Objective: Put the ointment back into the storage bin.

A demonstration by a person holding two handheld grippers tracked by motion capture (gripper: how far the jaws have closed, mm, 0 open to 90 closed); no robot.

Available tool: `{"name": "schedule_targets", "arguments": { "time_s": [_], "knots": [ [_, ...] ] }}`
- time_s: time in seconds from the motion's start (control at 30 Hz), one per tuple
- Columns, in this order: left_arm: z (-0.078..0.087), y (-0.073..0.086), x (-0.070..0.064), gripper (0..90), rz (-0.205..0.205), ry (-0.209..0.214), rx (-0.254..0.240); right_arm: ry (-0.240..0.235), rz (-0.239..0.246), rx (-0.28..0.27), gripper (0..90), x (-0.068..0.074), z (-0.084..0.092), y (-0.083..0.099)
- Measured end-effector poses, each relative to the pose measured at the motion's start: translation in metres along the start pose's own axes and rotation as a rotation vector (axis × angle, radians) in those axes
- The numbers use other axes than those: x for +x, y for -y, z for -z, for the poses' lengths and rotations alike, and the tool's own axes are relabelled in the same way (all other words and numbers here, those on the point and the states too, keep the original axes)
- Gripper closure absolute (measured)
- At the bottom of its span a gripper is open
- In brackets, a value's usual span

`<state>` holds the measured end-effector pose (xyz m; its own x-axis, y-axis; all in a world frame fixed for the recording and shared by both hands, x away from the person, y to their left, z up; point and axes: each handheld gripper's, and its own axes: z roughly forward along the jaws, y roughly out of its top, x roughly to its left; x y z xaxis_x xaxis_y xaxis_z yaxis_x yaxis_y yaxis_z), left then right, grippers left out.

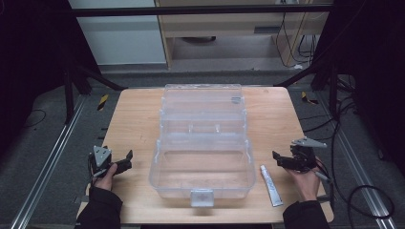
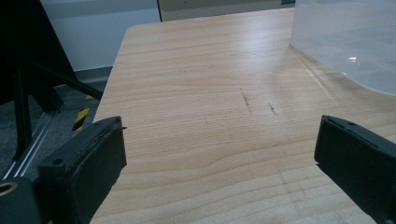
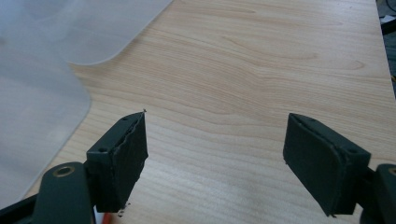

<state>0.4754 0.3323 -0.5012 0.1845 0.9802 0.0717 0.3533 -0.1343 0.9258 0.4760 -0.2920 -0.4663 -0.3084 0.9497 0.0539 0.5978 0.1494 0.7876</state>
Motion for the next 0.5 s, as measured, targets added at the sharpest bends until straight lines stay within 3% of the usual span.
{"name": "schedule_targets", "arguments": {
  "time_s": [0.17,0.2,0.27,0.3,0.5],
  "knots": [
    [0.0,0.0,0.0,1.6,0.0,0.001,-0.002,-0.008,0.022,0.029,27.3,0.002,0.01,-0.006],
    [0.0,0.0,0.0,1.6,-0.001,0.001,-0.002,-0.017,0.03,0.07,29.1,0.005,0.014,-0.009],
    [0.0,0.0,0.0,1.6,-0.001,0.001,-0.002,-0.012,0.048,0.072,29.2,0.008,0.015,-0.01],
    [0.0,0.0,0.0,1.5,-0.001,0.001,-0.003,-0.021,0.079,0.129,29.3,0.013,0.017,-0.014],
    [0.0,0.0,0.0,1.6,0.001,0.0,-0.003,-0.043,0.105,0.178,30.6,0.025,0.029,-0.022]
  ]
}}
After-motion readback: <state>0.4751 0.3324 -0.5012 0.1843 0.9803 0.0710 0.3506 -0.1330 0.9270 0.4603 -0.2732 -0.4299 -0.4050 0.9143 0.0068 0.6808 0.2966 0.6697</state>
